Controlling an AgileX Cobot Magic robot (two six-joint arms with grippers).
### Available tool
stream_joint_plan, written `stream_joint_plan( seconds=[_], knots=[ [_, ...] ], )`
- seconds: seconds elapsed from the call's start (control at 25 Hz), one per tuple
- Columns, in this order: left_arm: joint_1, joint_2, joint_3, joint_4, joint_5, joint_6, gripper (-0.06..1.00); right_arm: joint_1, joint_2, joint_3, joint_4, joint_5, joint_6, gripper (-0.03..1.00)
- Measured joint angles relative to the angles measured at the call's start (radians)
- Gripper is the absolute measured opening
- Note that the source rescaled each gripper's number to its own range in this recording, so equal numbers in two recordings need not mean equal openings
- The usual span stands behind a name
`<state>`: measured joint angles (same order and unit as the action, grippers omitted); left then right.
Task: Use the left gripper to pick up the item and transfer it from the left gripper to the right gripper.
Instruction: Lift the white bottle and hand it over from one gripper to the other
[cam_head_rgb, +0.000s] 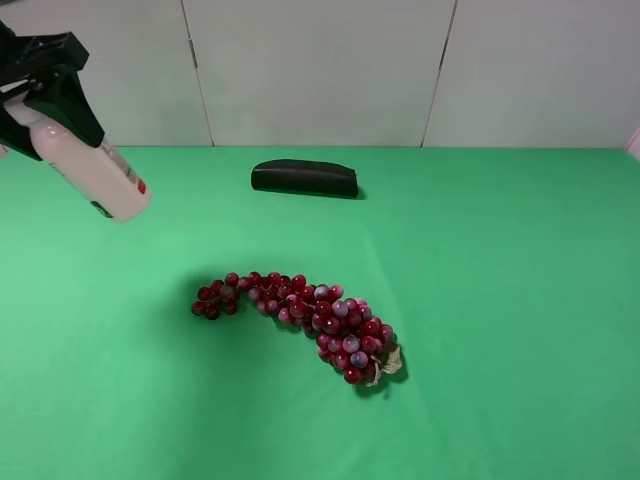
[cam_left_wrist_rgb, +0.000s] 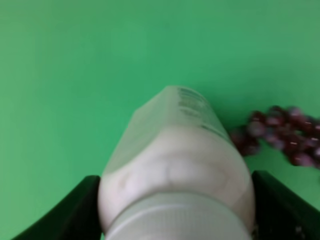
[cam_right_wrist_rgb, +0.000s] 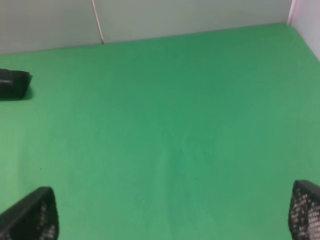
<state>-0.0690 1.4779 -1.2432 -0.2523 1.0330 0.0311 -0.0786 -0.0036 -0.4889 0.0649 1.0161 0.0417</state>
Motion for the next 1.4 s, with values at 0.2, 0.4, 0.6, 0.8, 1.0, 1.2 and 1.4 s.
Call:
stream_joint_plan(
  seconds=[0.2,0.4,0.6,0.8,1.0,1.2,1.4],
  knots=[
    [-0.049,0.0,0.0,-0.068,-0.014,0.043,0.0,0.0,0.0,0.0,0.0,0.0,0.0,1.0],
    [-0.139,0.0,0.0,-0.125,-0.059,0.052,0.0,0.0,0.0,0.0,0.0,0.0,0.0,1.0],
    [-0.205,0.045,-0.001,-0.24,-0.089,0.058,0.0,0.0,0.0,0.0,0.0,0.0,0.0,1.0],
    [-0.251,0.121,-0.001,-0.373,-0.115,0.128,0.0,0.0,0.0,0.0,0.0,0.0,0.0,1.0],
    [-0.272,0.174,-0.001,-0.552,-0.135,0.22,0.0,0.0,0.0,0.0,0.0,0.0,0.0,1.0],
    [-0.293,0.205,-0.001,-0.667,-0.147,0.297,0.0,0.0,0.0,0.0,0.001,0.0,0.0,1.0],
    [-0.332,0.209,-0.001,-0.741,-0.159,0.351,0.0,0.0,0.0,0.0,0.002,0.0,0.001,1.0]
  ],
)
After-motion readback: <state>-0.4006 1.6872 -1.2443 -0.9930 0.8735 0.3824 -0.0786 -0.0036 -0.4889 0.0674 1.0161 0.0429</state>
